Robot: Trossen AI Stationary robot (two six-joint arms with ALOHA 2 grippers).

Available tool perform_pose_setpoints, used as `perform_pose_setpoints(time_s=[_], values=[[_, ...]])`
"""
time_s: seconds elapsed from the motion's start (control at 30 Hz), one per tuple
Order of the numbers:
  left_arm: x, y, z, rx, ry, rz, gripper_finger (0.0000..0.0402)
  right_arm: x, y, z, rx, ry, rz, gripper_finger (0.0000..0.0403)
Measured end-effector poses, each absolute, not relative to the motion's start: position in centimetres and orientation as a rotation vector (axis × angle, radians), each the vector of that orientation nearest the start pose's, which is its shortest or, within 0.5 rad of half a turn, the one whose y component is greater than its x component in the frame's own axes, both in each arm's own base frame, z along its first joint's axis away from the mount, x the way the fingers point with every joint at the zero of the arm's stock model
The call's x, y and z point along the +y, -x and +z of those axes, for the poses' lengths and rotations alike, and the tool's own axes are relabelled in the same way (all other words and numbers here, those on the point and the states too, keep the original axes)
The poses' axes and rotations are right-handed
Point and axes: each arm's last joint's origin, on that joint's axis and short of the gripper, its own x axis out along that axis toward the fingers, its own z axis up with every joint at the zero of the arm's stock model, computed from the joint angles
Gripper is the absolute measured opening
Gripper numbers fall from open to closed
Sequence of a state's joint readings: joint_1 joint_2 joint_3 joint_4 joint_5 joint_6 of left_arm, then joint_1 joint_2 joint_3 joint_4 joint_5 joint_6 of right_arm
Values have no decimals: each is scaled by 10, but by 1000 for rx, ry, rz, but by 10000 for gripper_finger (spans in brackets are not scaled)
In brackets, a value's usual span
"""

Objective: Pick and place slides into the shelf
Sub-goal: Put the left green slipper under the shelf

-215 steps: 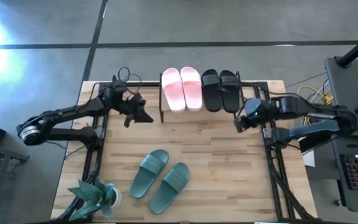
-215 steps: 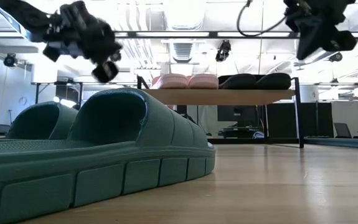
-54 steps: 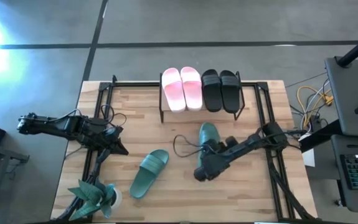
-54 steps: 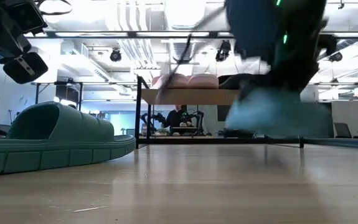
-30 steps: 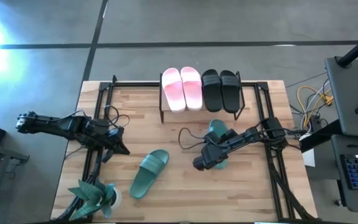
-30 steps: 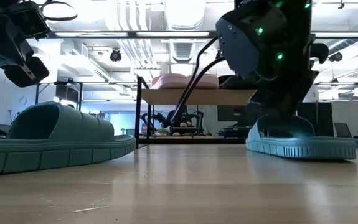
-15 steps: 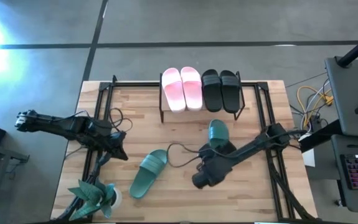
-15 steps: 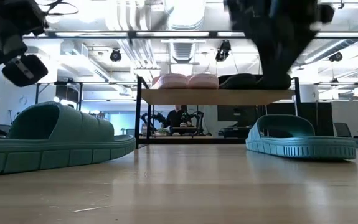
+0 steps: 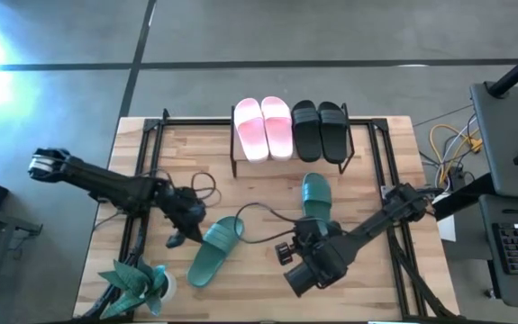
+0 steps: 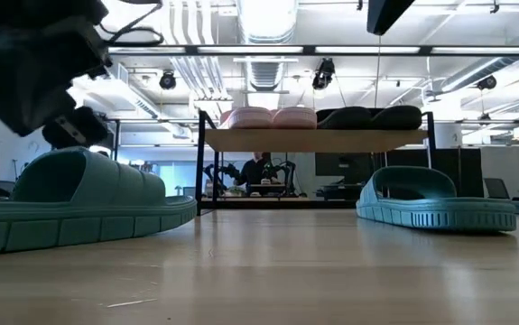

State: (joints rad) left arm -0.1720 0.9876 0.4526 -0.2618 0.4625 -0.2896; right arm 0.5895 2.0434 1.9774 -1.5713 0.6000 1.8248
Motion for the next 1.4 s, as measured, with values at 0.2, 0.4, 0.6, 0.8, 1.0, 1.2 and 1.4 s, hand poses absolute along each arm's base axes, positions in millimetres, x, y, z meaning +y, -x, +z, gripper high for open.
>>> perform_pose_setpoints(time_s=[0.2, 0.4, 0.6, 0.8, 1.0, 1.2, 1.4], values=[[-59, -191, 170, 956, 263, -566, 0, 209, -321, 289, 775, -694, -1069, 13], [-66, -218, 165, 888, 93, -480, 0, 215, -317, 289, 765, -713, -1068, 13], [-70, -261, 169, 751, -55, -413, 0, 214, -318, 289, 743, -702, -1068, 13], [-65, -317, 172, 735, -35, -353, 0, 211, -320, 289, 707, -687, -1072, 13], [-48, -337, 188, 692, 22, -160, 0, 213, -319, 289, 699, -721, -1080, 13], [-48, -308, 223, 707, -84, -255, 0, 233, -320, 284, 751, -893, -999, 13], [-49, -256, 219, 842, -66, -317, 0, 252, -336, 258, 638, -1201, -902, 13]])
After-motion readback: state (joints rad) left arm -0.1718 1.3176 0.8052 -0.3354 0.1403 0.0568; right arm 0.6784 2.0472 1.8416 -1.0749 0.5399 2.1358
